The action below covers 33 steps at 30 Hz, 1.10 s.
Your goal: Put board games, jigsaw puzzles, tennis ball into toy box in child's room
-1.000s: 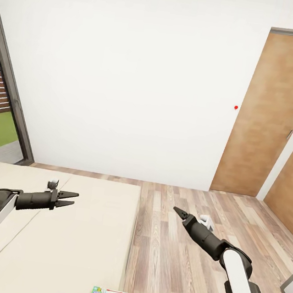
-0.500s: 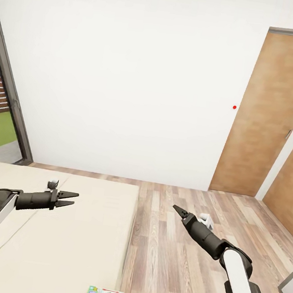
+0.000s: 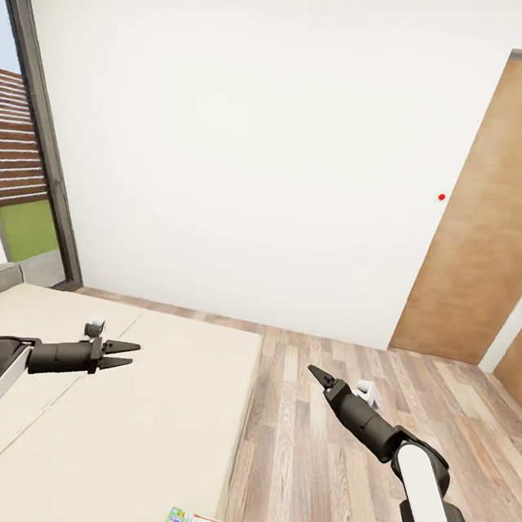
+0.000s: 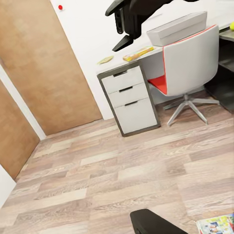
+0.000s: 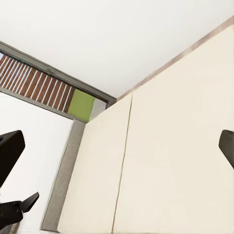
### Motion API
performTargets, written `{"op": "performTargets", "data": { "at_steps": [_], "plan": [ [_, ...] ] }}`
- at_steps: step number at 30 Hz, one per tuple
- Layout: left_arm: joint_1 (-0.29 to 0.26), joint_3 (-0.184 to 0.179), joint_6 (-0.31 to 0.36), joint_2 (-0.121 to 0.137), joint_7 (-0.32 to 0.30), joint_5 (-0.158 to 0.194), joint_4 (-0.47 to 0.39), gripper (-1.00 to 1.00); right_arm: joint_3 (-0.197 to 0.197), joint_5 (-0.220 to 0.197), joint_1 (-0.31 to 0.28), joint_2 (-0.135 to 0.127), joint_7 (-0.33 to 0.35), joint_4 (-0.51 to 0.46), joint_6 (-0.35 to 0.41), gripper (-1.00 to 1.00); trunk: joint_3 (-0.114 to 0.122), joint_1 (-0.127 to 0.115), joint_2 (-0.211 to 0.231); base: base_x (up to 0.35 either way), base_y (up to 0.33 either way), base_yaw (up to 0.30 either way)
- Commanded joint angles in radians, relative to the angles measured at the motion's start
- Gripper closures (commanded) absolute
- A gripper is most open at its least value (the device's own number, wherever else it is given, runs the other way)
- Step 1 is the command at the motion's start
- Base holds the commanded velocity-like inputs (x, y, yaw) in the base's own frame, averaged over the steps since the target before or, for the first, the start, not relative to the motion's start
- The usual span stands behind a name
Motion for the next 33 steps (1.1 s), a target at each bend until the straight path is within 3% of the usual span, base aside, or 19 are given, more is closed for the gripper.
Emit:
{"op": "performTargets", "data": {
  "at_steps": [1, 33],
  "plan": [
    [-0.001, 0.000, 0.009, 0.000, -0.002, 0.002, 0.001, -1.00, -0.002, 0.000, 0.000, 0.000, 0.002, 0.000, 0.005, -1.00, 0.000, 0.000, -0.001, 0.000, -0.001, 0.259],
    [-0.001, 0.000, 0.009, 0.000, -0.002, 0.002, 0.001, -1.00, -0.002, -0.001, 0.000, -0.001, 0.004, -0.001, 0.010, -1.00, 0.020, 0.000, -0.001, 0.000, -0.094, 0.268]
  ]
}}
